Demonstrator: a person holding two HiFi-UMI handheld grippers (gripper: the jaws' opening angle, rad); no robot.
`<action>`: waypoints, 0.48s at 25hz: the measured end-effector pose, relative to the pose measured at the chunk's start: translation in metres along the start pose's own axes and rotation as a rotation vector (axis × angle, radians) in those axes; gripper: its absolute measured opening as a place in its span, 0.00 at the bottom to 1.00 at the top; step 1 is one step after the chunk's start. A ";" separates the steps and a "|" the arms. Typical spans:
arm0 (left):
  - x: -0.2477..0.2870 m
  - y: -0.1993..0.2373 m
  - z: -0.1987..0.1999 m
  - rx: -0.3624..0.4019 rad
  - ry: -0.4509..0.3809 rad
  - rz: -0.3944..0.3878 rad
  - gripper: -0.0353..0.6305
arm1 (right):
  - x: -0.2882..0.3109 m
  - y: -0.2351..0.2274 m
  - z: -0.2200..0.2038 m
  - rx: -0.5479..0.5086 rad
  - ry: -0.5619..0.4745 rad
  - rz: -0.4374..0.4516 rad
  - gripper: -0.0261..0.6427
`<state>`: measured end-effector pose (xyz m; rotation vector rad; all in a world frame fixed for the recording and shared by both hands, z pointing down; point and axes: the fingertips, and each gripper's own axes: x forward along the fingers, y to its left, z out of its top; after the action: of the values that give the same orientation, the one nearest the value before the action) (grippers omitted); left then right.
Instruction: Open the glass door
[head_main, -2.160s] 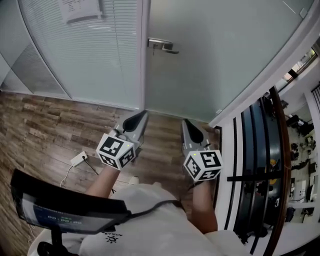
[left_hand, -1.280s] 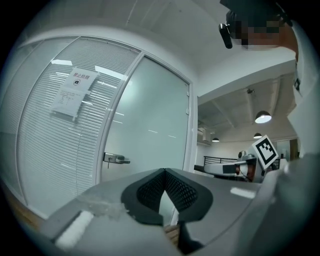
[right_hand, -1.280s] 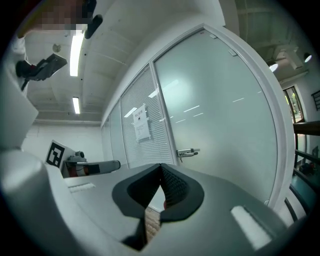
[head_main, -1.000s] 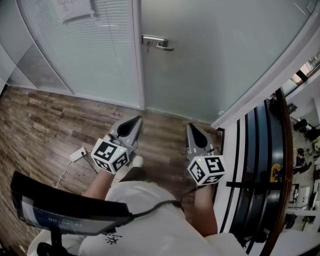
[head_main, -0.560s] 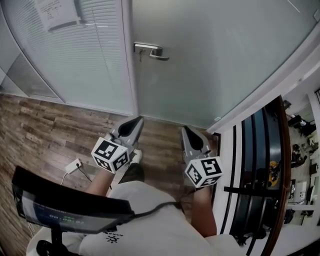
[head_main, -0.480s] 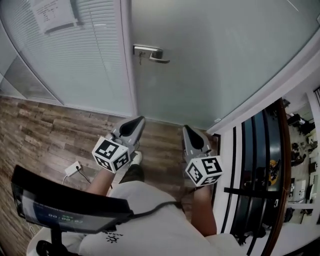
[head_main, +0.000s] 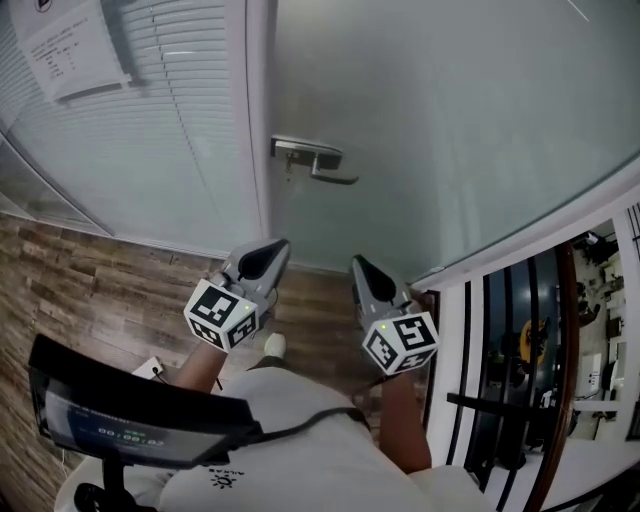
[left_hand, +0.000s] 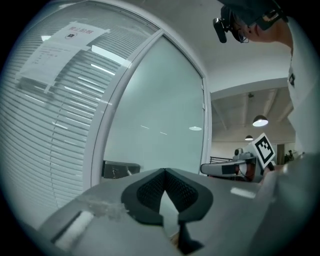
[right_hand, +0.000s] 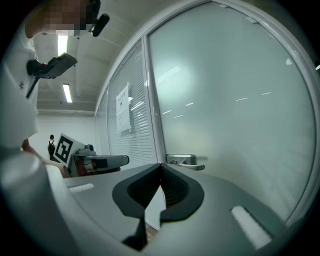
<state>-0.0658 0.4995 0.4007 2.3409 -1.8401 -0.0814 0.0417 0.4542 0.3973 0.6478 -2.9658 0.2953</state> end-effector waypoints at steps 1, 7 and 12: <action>0.005 0.011 0.003 -0.006 -0.003 -0.002 0.06 | 0.012 -0.002 0.001 -0.004 0.008 -0.002 0.05; 0.033 0.060 0.011 -0.014 -0.001 -0.012 0.06 | 0.072 -0.022 0.004 -0.089 0.079 -0.018 0.05; 0.056 0.084 0.010 -0.023 0.002 -0.019 0.06 | 0.106 -0.048 -0.003 -0.201 0.162 -0.069 0.05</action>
<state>-0.1349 0.4255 0.4075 2.3421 -1.8071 -0.1012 -0.0337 0.3689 0.4225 0.6650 -2.7649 0.0399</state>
